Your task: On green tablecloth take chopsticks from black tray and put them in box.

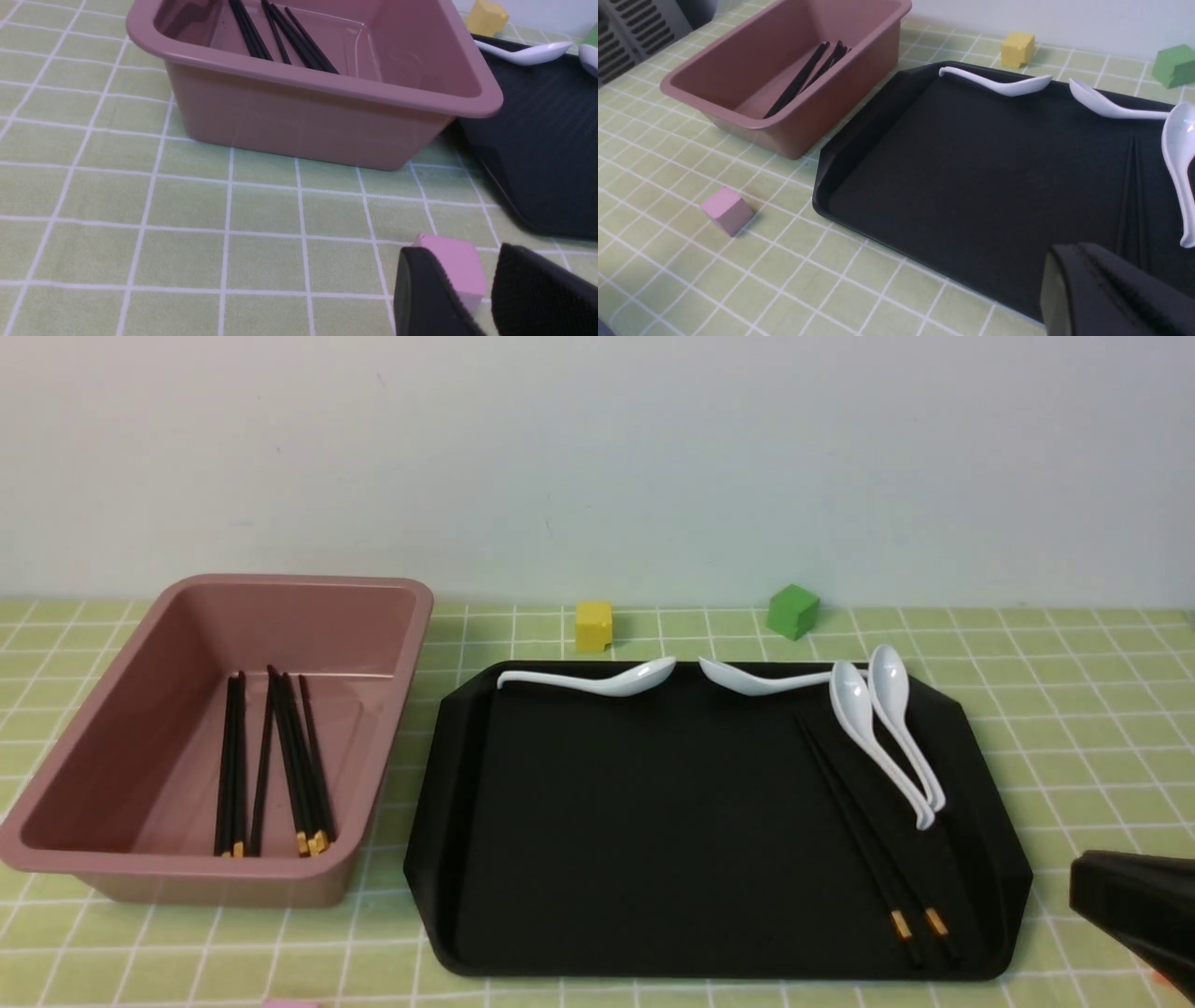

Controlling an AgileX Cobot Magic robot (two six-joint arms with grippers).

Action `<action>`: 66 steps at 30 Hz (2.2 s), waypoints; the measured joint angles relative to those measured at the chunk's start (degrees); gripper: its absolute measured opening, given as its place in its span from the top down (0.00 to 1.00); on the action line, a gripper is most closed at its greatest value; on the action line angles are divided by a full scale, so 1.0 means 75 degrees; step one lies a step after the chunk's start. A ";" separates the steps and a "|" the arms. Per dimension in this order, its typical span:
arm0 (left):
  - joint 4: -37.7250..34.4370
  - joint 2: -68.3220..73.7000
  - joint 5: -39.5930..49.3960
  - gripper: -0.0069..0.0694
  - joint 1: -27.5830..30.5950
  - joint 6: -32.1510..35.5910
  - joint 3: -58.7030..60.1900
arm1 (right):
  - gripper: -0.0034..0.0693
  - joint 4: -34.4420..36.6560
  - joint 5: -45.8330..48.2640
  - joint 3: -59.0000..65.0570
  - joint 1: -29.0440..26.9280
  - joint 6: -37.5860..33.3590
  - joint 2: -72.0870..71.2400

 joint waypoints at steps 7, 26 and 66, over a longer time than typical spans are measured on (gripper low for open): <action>0.0000 0.0000 0.0000 0.60 0.0000 0.0000 0.0000 | 0.91 0.0008 -0.0008 0.0000 0.0000 0.0000 -0.0001; 0.0000 0.0000 0.0000 0.60 0.0000 0.0000 0.0000 | 0.88 0.0014 -0.1306 0.0409 0.0000 0.0000 -0.0199; 0.0000 0.0000 0.0000 0.60 0.0000 0.0000 0.0000 | 0.83 -0.1389 -0.0503 0.4139 -0.3149 0.0055 -0.4337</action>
